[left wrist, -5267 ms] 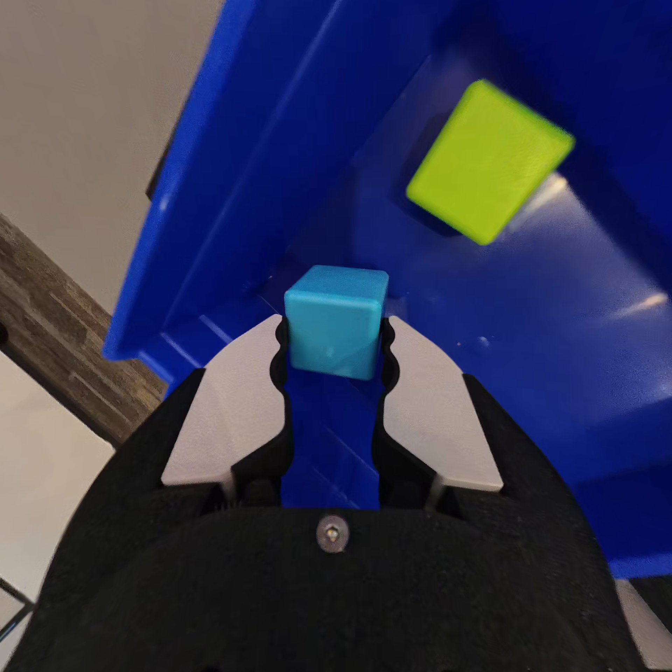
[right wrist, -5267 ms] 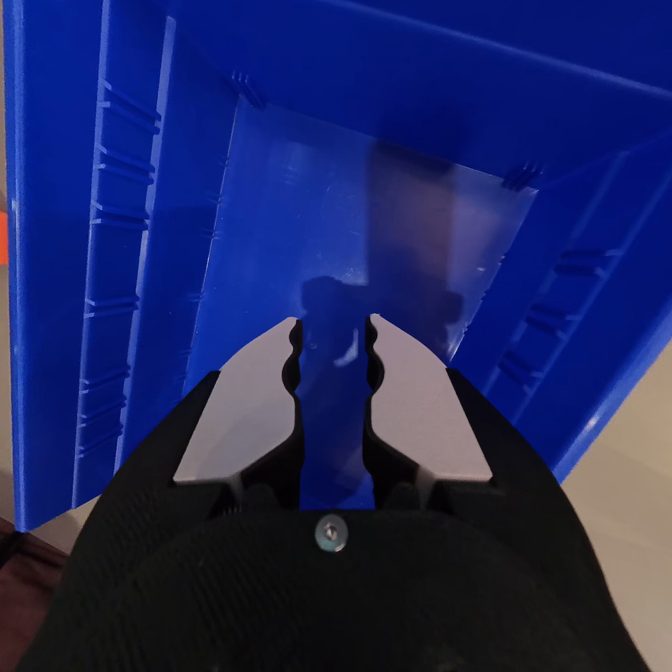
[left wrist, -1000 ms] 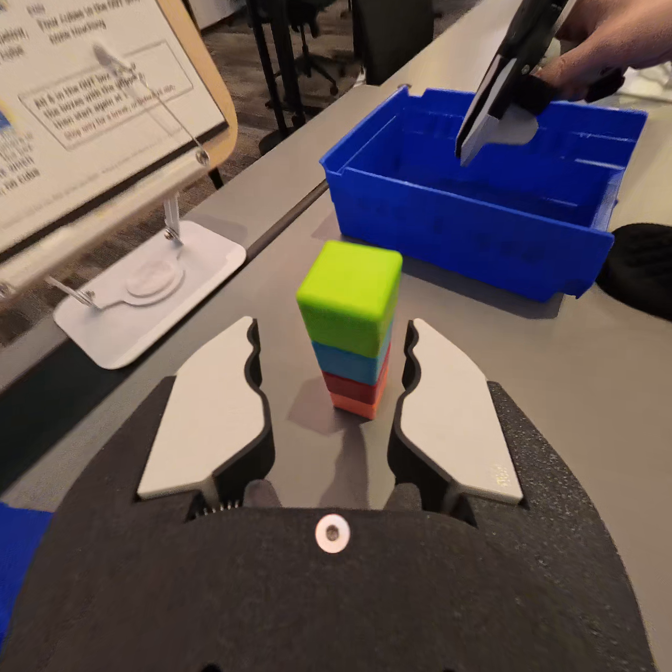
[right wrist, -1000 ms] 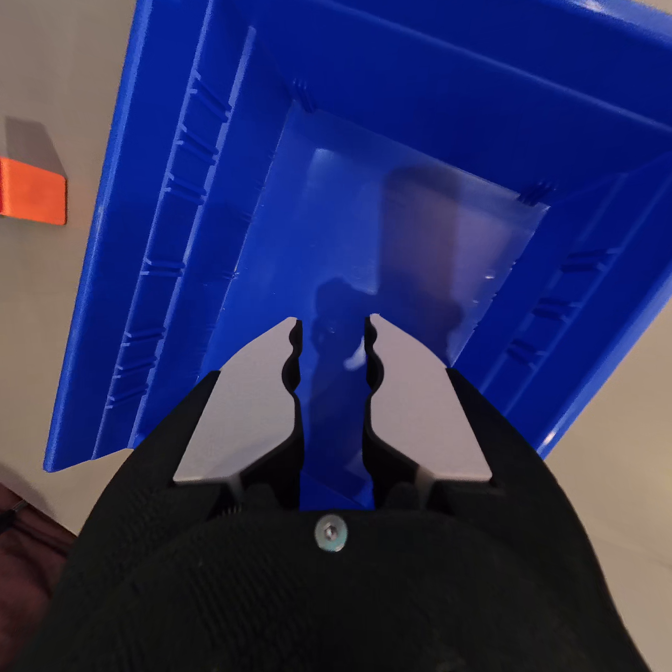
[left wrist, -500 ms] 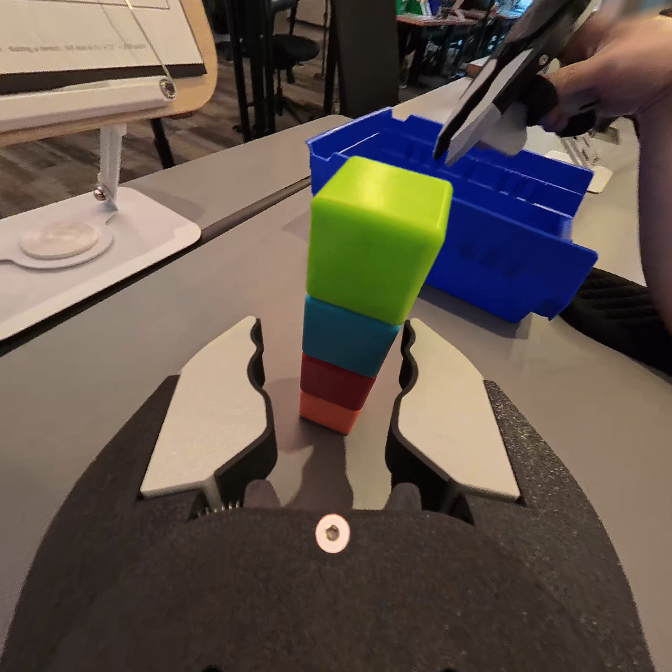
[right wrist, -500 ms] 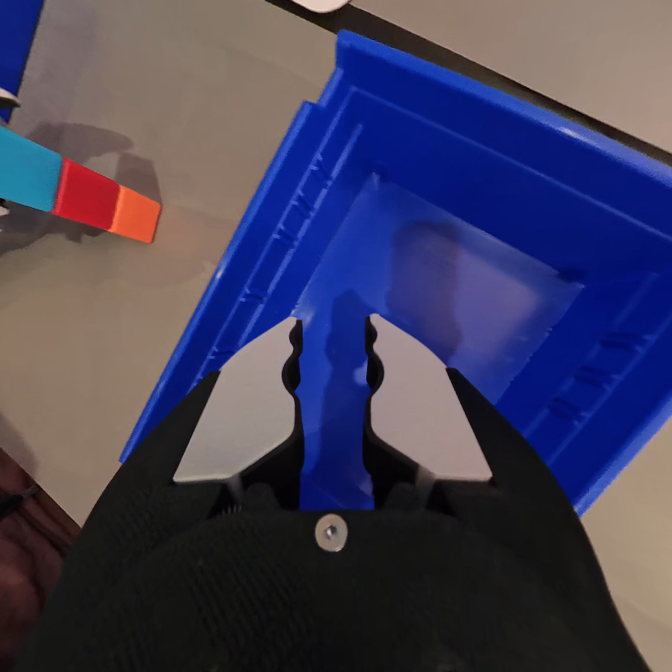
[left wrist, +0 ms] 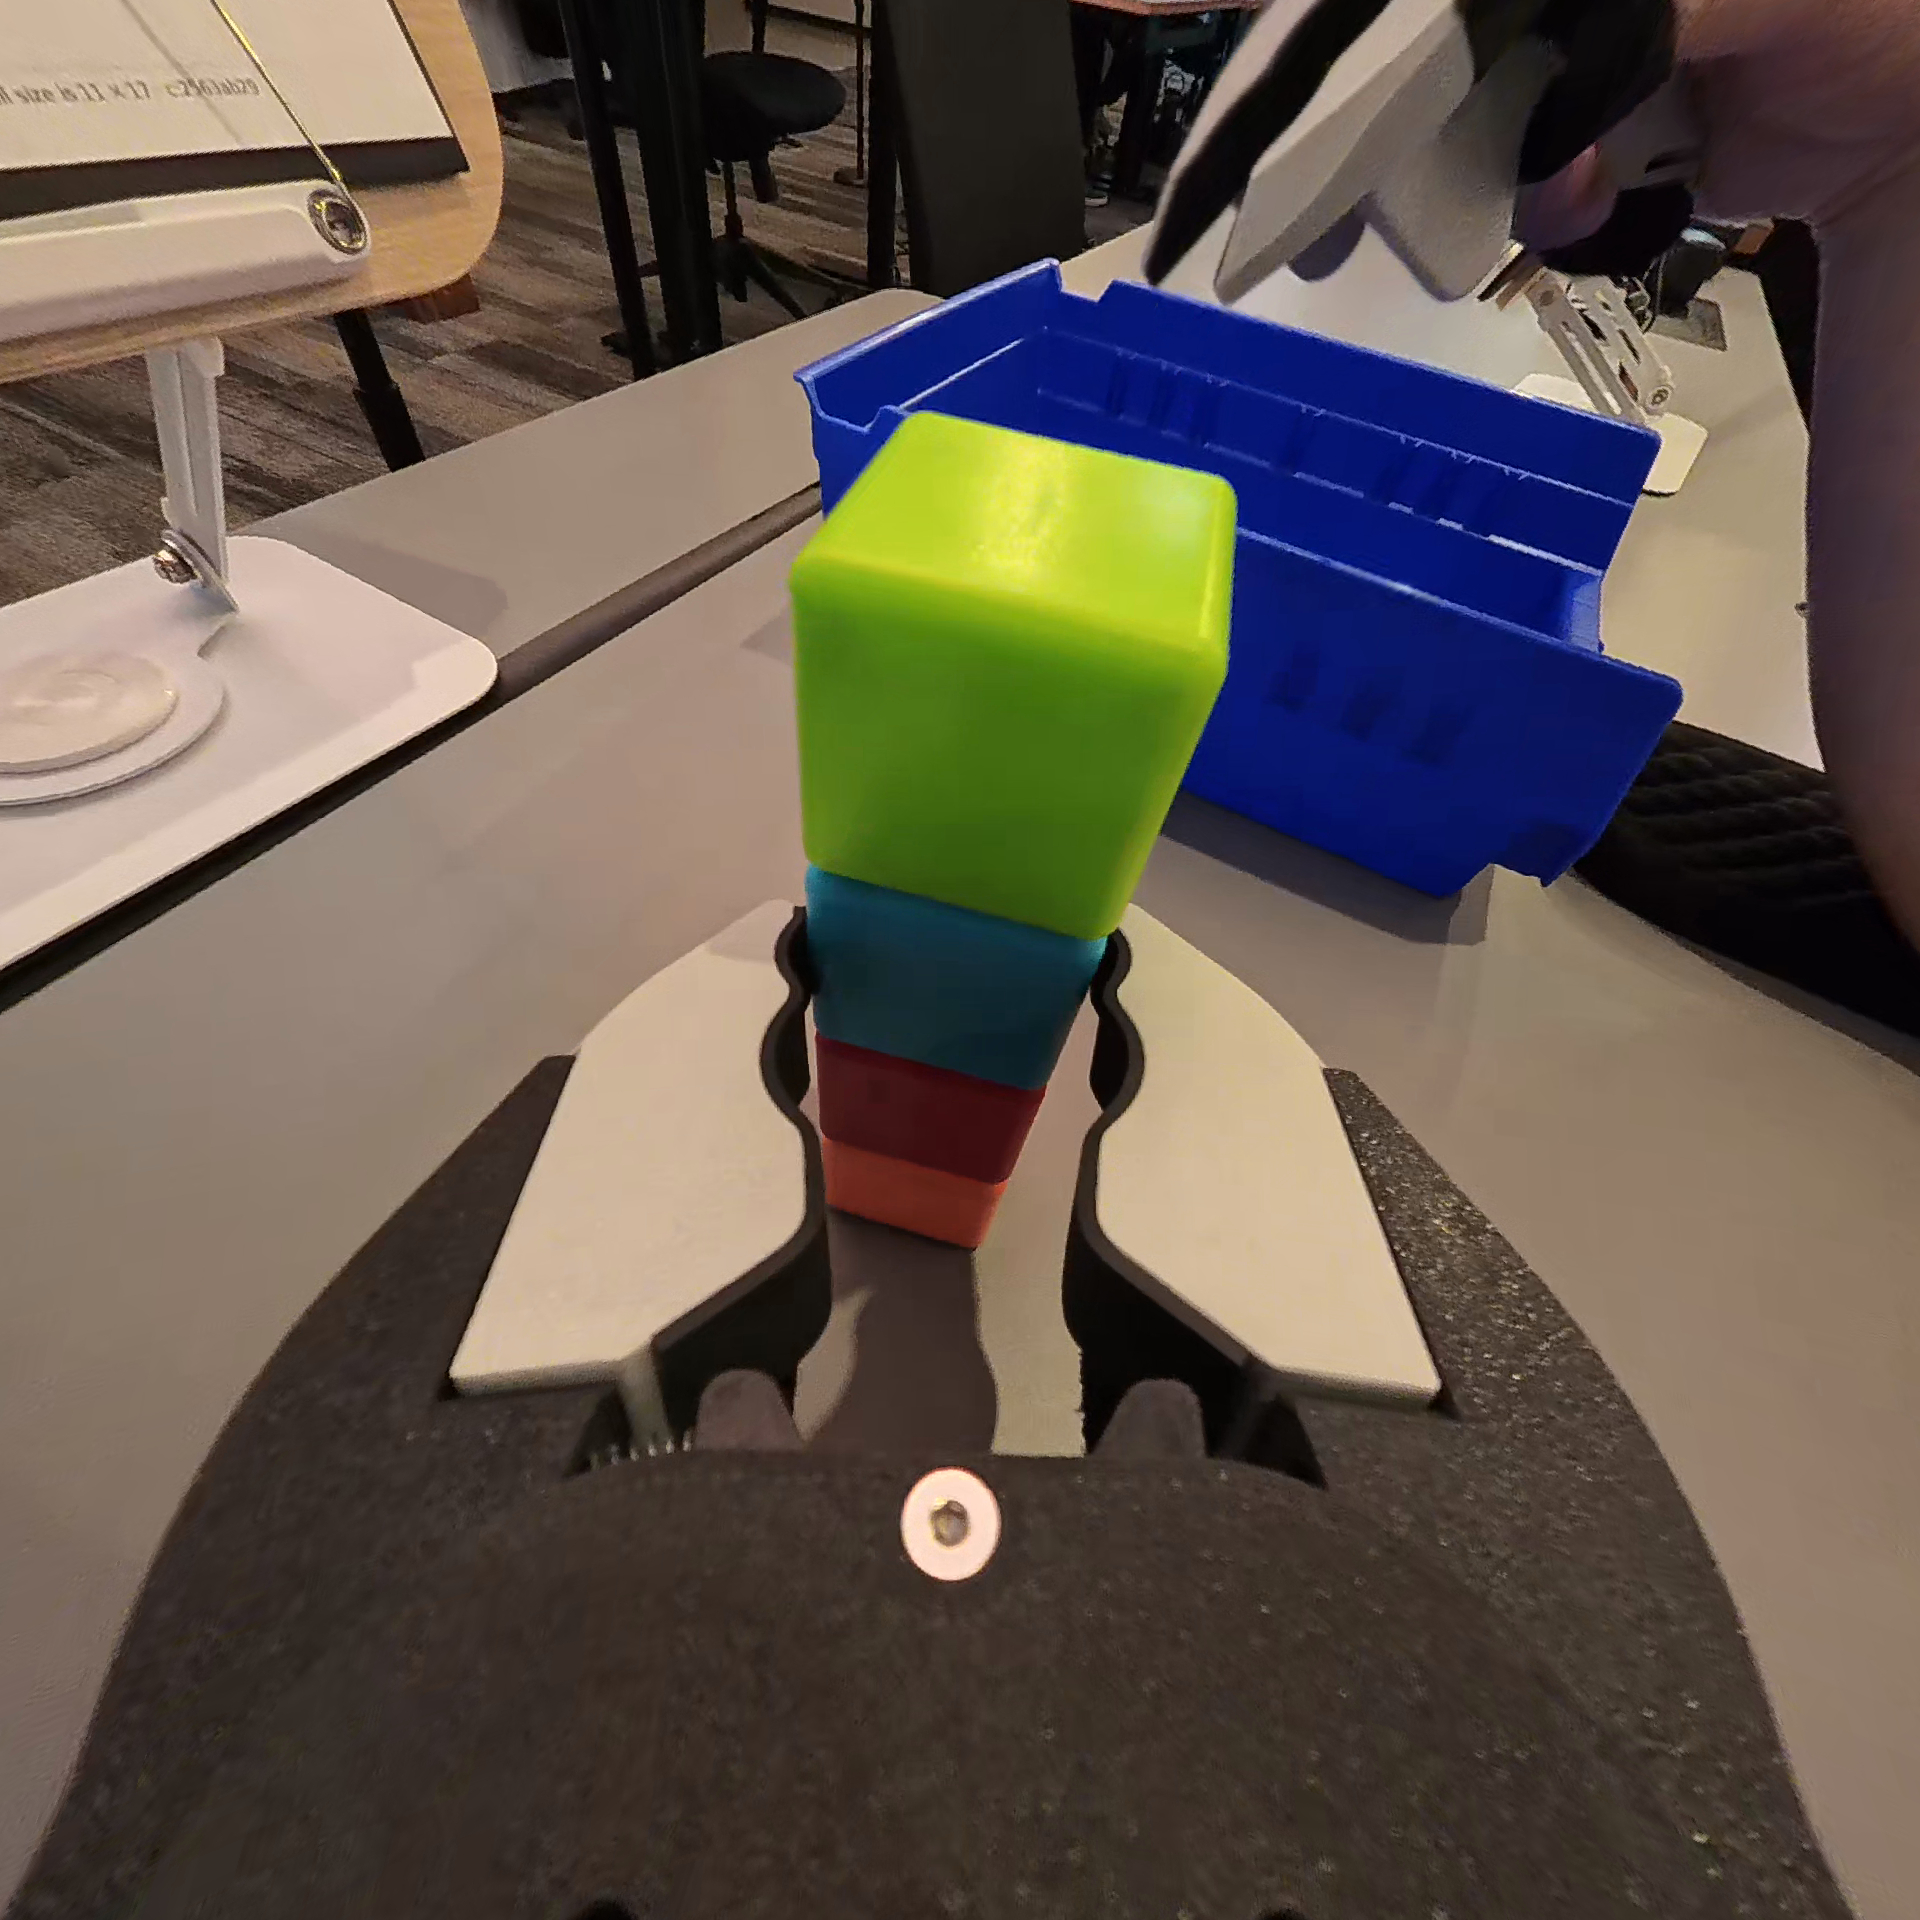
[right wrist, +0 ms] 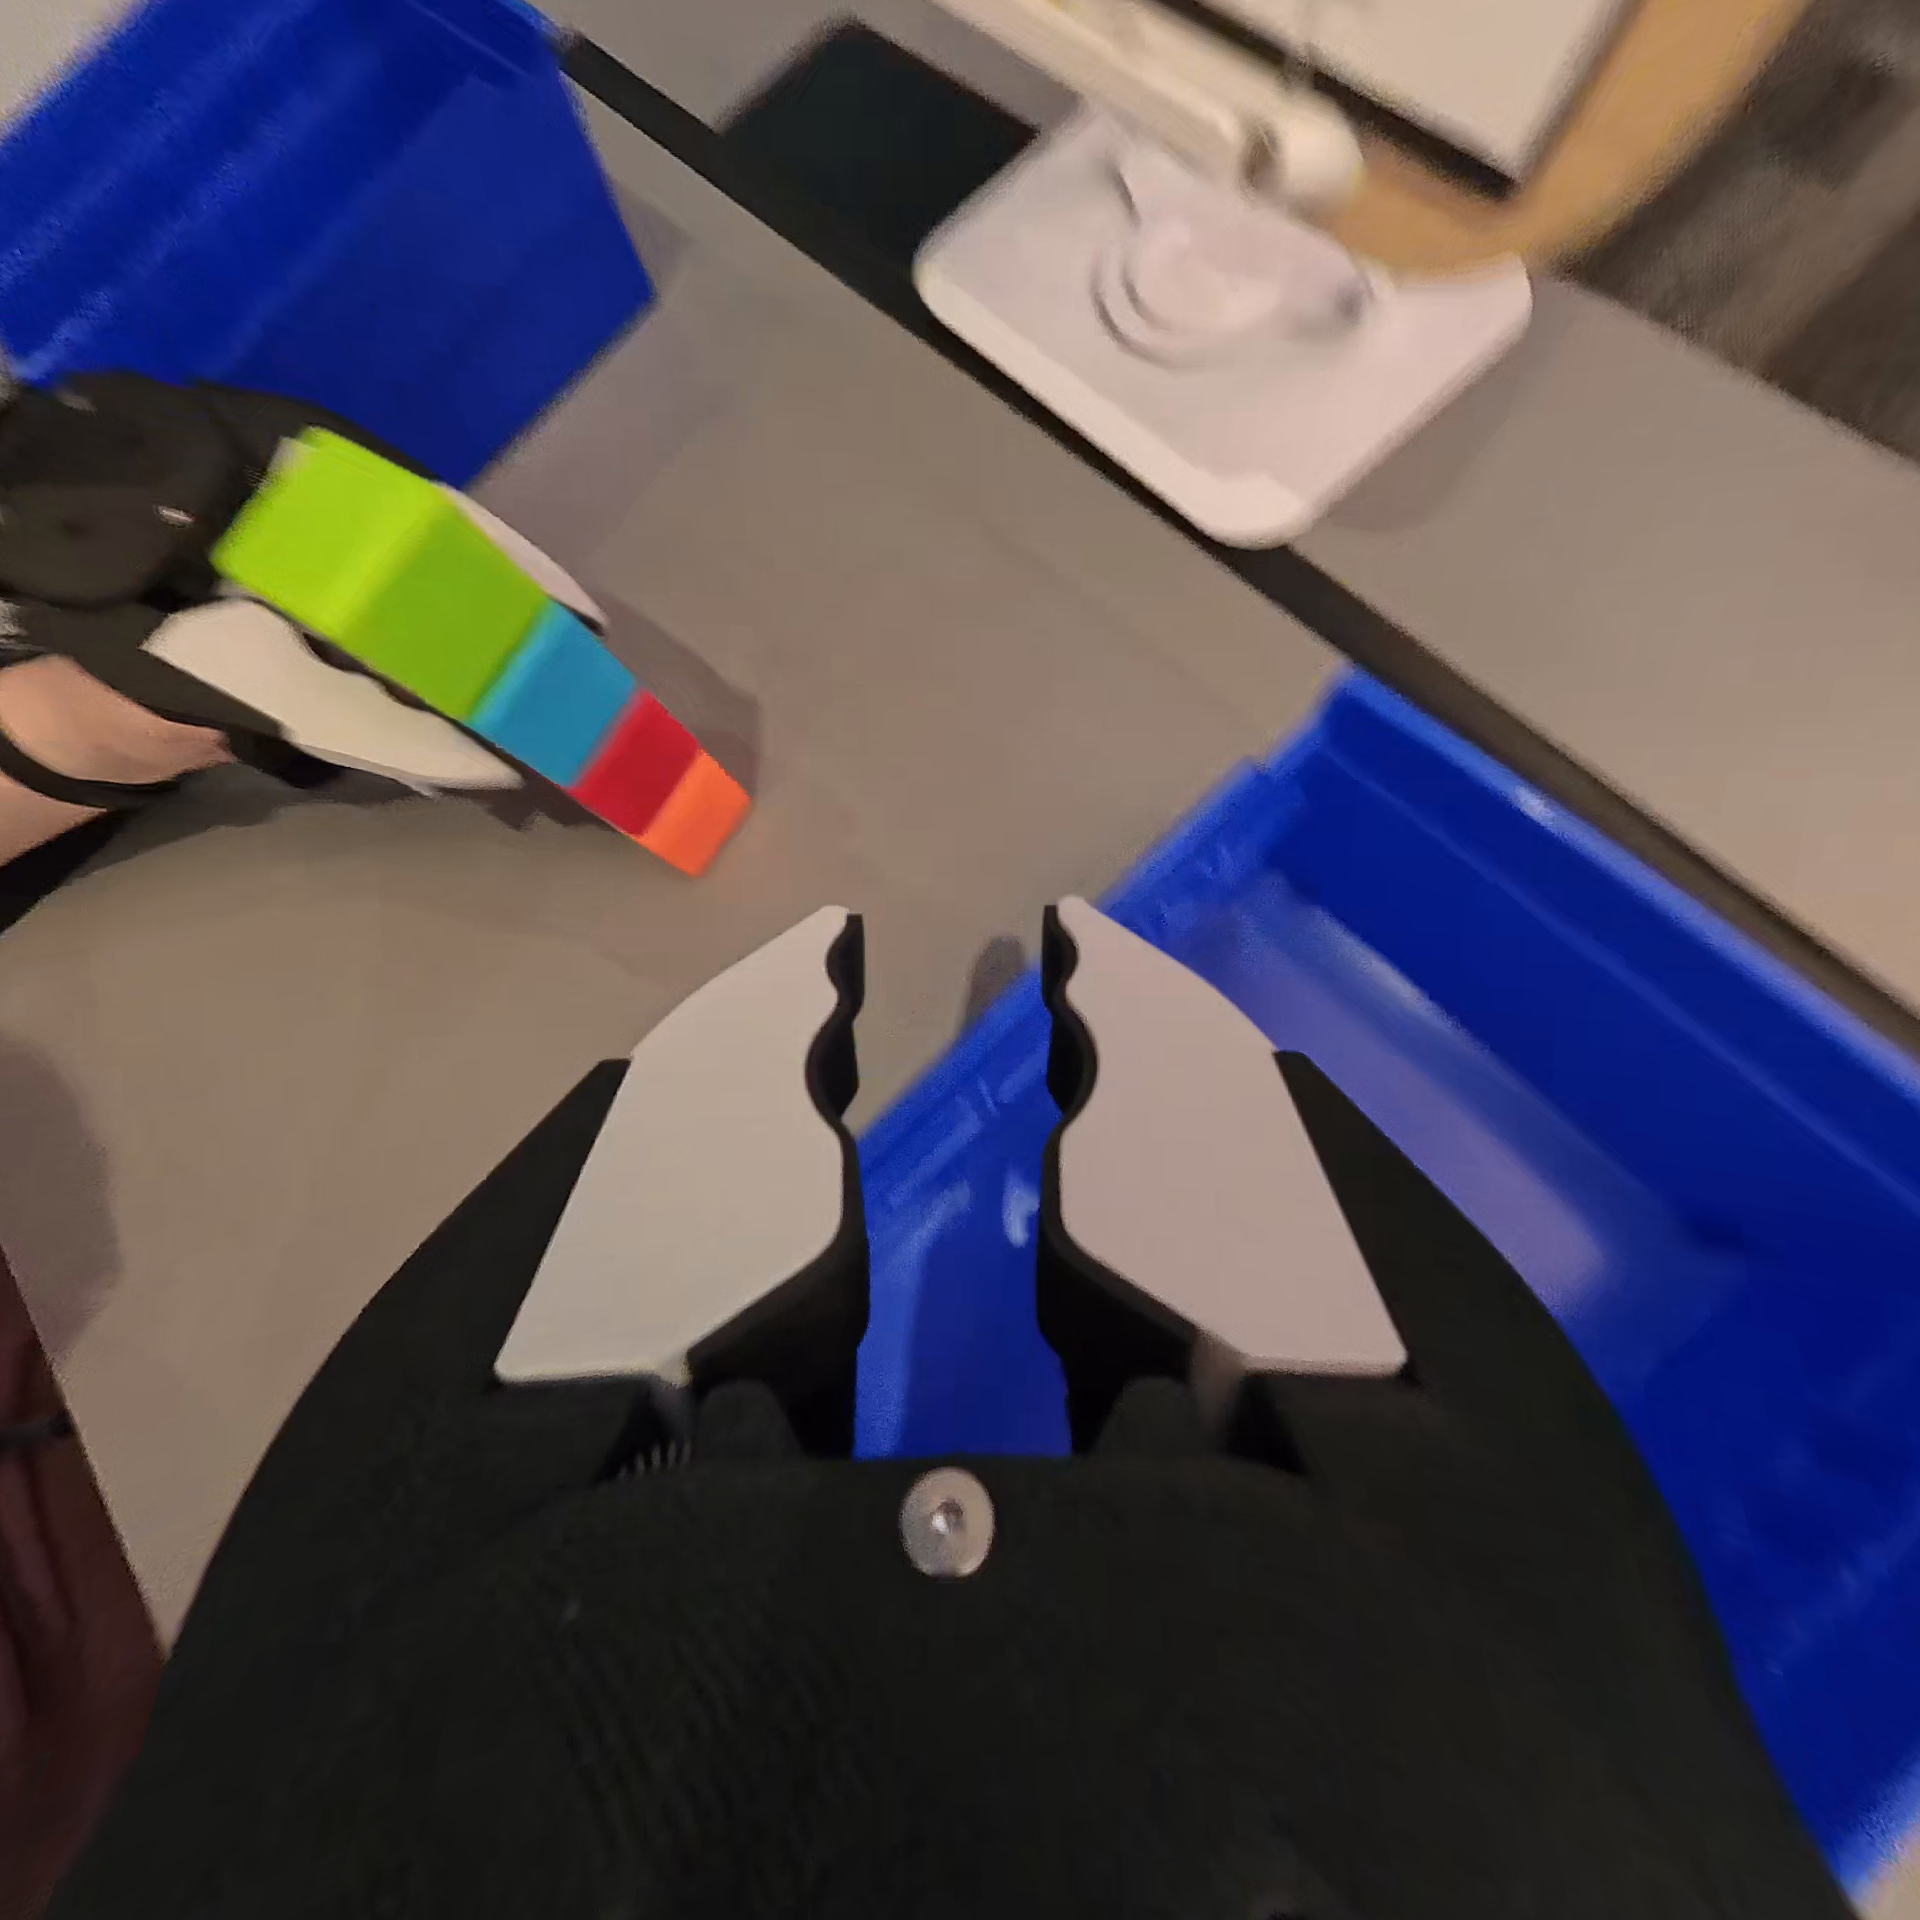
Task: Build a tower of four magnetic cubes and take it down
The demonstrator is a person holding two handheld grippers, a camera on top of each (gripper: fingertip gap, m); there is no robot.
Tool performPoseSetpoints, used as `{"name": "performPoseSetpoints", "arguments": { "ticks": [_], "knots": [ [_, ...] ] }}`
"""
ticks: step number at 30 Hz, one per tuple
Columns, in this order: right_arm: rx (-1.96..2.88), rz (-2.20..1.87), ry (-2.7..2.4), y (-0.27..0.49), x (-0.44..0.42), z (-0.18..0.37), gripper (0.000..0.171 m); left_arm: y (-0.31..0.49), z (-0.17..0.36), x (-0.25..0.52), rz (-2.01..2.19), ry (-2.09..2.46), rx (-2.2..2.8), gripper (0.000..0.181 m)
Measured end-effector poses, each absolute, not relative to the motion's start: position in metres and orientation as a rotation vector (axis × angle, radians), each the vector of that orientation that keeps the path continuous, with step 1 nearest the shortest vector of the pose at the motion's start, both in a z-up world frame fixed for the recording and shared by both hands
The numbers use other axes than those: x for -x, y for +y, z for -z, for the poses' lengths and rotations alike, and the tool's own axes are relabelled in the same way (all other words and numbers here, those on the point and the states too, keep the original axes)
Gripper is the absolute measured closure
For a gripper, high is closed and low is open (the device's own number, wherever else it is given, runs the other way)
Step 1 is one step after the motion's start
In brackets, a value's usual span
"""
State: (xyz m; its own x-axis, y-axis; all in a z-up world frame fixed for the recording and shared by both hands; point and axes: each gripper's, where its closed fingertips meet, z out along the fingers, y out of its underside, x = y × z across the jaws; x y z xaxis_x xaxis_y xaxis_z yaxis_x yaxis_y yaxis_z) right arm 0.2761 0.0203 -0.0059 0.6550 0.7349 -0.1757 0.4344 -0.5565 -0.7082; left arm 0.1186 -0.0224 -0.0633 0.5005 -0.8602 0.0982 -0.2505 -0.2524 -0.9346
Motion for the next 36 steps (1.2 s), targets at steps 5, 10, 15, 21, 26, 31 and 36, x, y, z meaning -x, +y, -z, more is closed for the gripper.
{"name": "performPoseSetpoints", "arguments": {
  "ticks": [5,10,15,21,26,31,36],
  "knots": [
    [1.855,-0.884,-1.159,-0.012,-0.191,-0.035,0.124,-0.025,0.064,-0.119,0.786,0.954,1.759,0.130],
    [1.622,-0.842,-1.395,-0.035,-0.143,-0.029,0.122,-0.037,0.064,-0.122,0.817,1.018,1.755,0.130],
    [1.558,-0.904,-1.501,-0.056,-0.118,-0.019,0.119,-0.051,0.064,-0.123,0.859,1.075,1.730,0.130],
    [1.591,-0.821,-1.621,-0.062,-0.108,0.007,0.118,-0.059,0.065,-0.126,0.889,1.116,1.706,0.130],
    [1.614,-0.749,-1.655,-0.061,-0.107,0.012,0.121,-0.061,0.065,-0.125,0.900,1.131,1.703,0.130],
    [1.630,-0.746,-1.657,-0.062,-0.107,0.012,0.121,-0.061,0.065,-0.125,0.878,1.147,1.705,0.130],
    [1.649,-0.817,-1.631,-0.061,-0.110,0.010,0.121,-0.061,0.066,-0.126,0.847,1.163,1.703,0.131]
  ]
}}
